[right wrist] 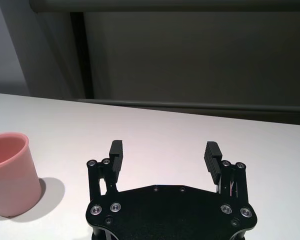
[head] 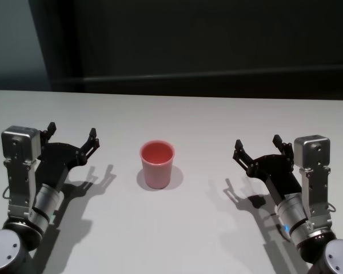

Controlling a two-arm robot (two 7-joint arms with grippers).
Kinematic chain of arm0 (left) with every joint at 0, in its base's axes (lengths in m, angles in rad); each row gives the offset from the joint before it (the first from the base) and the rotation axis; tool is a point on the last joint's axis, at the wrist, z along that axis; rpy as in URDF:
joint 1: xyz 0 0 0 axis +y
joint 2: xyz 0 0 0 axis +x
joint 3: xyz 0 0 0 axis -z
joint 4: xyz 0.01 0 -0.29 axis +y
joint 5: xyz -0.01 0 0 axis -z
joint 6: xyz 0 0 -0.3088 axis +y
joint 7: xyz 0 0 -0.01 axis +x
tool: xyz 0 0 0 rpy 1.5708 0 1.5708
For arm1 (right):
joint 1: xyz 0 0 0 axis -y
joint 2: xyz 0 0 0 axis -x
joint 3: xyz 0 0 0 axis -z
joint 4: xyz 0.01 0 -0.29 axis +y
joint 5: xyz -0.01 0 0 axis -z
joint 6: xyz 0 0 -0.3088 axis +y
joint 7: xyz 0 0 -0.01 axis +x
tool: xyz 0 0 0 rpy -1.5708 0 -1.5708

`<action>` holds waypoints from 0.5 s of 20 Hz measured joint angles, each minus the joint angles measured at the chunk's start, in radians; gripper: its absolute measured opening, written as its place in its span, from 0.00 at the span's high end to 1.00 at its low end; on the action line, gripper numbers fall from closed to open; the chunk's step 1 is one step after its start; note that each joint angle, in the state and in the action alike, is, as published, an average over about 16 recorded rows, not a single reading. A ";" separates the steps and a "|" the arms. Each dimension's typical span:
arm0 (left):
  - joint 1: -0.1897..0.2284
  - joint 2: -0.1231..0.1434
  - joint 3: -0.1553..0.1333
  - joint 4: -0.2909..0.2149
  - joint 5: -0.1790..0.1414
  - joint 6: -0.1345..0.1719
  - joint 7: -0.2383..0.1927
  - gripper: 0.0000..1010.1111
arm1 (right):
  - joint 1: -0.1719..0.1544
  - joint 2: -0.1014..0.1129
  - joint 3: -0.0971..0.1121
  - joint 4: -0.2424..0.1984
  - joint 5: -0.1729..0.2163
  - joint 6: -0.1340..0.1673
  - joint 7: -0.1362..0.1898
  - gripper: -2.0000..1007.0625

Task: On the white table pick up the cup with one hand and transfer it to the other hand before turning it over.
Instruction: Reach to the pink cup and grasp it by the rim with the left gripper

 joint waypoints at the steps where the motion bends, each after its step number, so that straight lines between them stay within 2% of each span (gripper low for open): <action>1: 0.000 0.000 0.000 0.000 0.000 0.000 0.000 0.01 | 0.000 0.000 0.000 0.000 0.000 0.000 0.000 0.01; 10: 0.000 0.000 0.000 0.000 0.000 0.000 0.000 0.01 | 0.000 0.000 0.000 0.000 0.000 0.000 0.000 0.01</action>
